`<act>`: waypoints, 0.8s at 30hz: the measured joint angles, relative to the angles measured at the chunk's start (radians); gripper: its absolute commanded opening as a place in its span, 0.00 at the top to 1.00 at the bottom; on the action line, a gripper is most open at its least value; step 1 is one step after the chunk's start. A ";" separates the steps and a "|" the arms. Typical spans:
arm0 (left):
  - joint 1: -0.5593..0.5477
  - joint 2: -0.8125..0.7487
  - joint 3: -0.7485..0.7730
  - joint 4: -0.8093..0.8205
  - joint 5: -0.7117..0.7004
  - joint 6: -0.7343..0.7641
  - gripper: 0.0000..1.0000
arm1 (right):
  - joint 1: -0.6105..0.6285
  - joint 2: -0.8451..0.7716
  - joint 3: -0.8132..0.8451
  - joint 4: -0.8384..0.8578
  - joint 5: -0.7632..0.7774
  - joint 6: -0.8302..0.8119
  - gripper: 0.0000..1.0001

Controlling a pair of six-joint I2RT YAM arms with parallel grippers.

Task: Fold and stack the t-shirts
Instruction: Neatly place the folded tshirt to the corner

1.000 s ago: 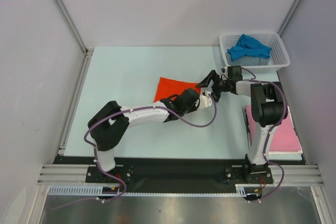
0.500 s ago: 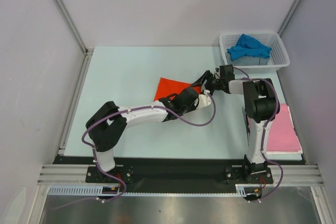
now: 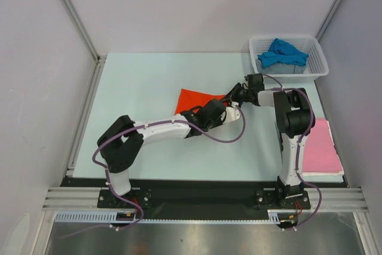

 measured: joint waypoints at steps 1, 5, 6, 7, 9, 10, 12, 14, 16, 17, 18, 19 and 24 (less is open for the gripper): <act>0.000 -0.002 0.000 -0.004 0.005 -0.005 0.92 | 0.000 0.005 0.001 0.002 0.008 -0.008 0.97; 0.000 -0.005 0.017 -0.041 0.024 -0.048 0.61 | 0.005 0.007 0.002 -0.006 0.034 -0.033 1.00; 0.000 -0.008 0.021 -0.053 0.030 -0.060 0.57 | 0.008 0.006 0.001 -0.010 0.046 -0.037 1.00; 0.000 -0.019 0.022 -0.067 0.041 -0.085 0.51 | 0.010 -0.001 0.001 -0.019 0.062 -0.040 1.00; 0.000 -0.053 0.014 -0.087 0.054 -0.126 0.46 | 0.017 -0.033 -0.012 -0.053 0.116 -0.054 1.00; 0.000 -0.082 0.002 -0.089 0.066 -0.152 0.43 | 0.022 -0.060 -0.026 -0.077 0.153 -0.060 1.00; 0.000 -0.165 -0.042 -0.081 0.085 -0.215 0.42 | 0.027 -0.129 -0.070 -0.118 0.221 -0.068 1.00; 0.002 -0.280 -0.102 -0.080 0.117 -0.308 0.42 | 0.029 -0.207 -0.112 -0.162 0.297 -0.079 1.00; 0.003 -0.401 -0.157 -0.077 0.154 -0.410 0.41 | 0.029 -0.278 -0.148 -0.195 0.369 -0.085 1.00; 0.003 -0.460 -0.184 -0.066 0.172 -0.460 0.41 | 0.029 -0.333 -0.175 -0.218 0.425 -0.089 1.00; 0.003 -0.505 -0.205 -0.062 0.183 -0.495 0.41 | 0.029 -0.356 -0.185 -0.230 0.446 -0.090 1.00; 0.003 -0.567 -0.234 -0.055 0.205 -0.547 0.41 | 0.029 -0.397 -0.207 -0.244 0.483 -0.091 1.00; 0.002 -0.868 -0.352 -0.093 0.290 -0.736 0.41 | 0.028 -0.569 -0.276 -0.360 0.664 -0.092 1.00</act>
